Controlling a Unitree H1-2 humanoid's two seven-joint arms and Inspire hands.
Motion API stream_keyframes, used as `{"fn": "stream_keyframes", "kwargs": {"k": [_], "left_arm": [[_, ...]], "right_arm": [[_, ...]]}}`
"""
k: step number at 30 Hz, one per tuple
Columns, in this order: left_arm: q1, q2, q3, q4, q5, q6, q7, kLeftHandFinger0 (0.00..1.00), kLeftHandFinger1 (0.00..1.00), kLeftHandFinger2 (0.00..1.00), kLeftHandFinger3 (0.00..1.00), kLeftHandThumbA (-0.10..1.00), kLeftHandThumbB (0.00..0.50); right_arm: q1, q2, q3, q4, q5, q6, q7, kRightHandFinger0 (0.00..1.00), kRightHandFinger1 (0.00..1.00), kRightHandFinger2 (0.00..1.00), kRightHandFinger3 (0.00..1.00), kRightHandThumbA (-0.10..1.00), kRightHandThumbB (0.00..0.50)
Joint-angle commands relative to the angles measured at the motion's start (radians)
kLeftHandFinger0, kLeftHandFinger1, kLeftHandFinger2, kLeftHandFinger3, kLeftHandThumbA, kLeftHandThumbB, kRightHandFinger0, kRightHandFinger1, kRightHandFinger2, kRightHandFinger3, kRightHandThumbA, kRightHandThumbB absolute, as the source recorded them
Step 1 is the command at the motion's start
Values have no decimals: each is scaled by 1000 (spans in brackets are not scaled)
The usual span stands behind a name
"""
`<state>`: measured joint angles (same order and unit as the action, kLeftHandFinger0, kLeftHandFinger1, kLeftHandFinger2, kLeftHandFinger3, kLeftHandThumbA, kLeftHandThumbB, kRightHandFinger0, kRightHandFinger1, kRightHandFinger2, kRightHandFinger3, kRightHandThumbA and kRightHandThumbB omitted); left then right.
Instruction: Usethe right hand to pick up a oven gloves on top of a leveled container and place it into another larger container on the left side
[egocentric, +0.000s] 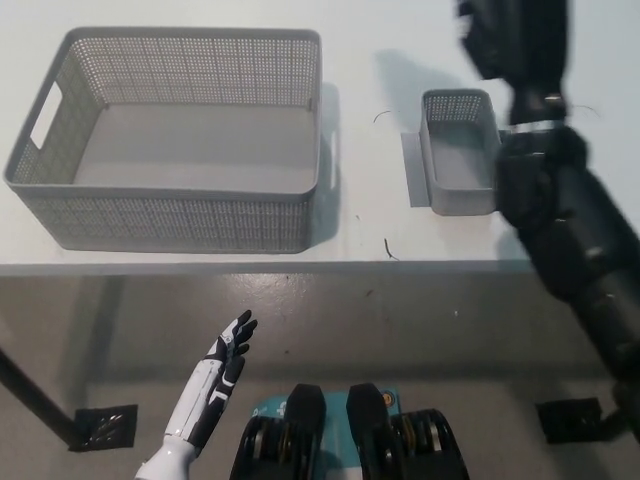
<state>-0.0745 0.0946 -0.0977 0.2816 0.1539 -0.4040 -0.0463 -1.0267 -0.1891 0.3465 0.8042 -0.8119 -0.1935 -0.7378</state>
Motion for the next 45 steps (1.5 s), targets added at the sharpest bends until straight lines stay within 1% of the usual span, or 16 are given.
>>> {"fn": "stream_keyframes", "kwargs": {"k": [1,9,10,12,22,24,25,26,27,29,33,36,38,40,42,45], "left_arm": [[-8,10,2,-10,5,-40,7,1000,1000,1000,1000,1000,194],[-5,11,-2,-12,9,-32,6,1000,1000,1000,1000,1000,204],[-4,12,-2,-15,11,-29,6,1000,1000,1000,1000,1000,199],[-3,14,-4,-19,16,-27,5,1000,1000,1000,1000,1000,196],[-11,19,-7,-20,15,-26,-1,1000,1000,1000,1000,1000,205],[-10,18,-7,-23,7,-19,-6,1000,1000,1000,1000,1000,208],[-12,20,-7,-26,3,-15,-11,1000,1000,1000,1000,1000,211],[-13,21,-8,-30,1,-11,-14,1000,1000,1000,1000,1000,212],[-13,22,-9,-33,3,-10,-14,1000,1000,1000,1000,1000,213],[-13,22,-9,-29,7,-14,-12,1000,1000,1000,1000,1000,219],[-15,26,-8,-21,12,-21,-10,1000,1000,1000,1000,1000,227],[-11,24,-8,-25,9,-21,-11,1000,1000,1000,1000,1000,214],[-12,24,-10,-24,15,-27,-9,1000,1000,1000,1000,1000,198],[-16,23,-10,-14,8,-36,-12,1000,1000,1000,1000,1000,202],[-23,23,-11,-5,3,-37,-16,1000,1000,1000,1000,1000,219],[-24,21,-12,-9,12,-31,-10,1000,1000,1000,1000,1000,209]], "right_arm": [[-128,67,64,41,-49,-14,-16,0,194,603,573,-100,208],[-210,188,168,145,-59,-41,-12,0,109,575,445,-100,206],[-222,212,176,164,-57,-36,-6,0,33,493,273,-100,212],[-244,245,201,206,-67,-29,-17,0,0,429,113,-100,229],[-315,332,243,410,-46,-2,6,0,0,491,126,-100,234],[-323,349,225,434,-25,82,72,1,111,613,207,-5,168],[-324,353,217,437,-17,114,96,219,456,943,581,219,245],[-324,357,208,439,-8,139,117,263,513,910,663,310,237],[-327,353,187,432,28,157,242,942,1000,1000,1000,684,296],[-325,342,167,409,56,170,329,1000,1000,1000,1000,848,370],[-316,314,107,321,124,162,432,1000,1000,1000,1000,1000,419],[-307,283,22,153,257,163,620,1000,1000,1000,1000,1000,461],[-300,269,-30,40,354,187,729,1000,1000,1000,1000,1000,465],[-289,268,-132,-131,568,221,849,1000,1000,1000,1000,1000,425],[-295,268,-221,-317,760,269,898,1000,1000,1000,1000,1000,481],[-333,287,-333,-499,956,230,816,1000,1000,1000,1000,1000,362]]}}
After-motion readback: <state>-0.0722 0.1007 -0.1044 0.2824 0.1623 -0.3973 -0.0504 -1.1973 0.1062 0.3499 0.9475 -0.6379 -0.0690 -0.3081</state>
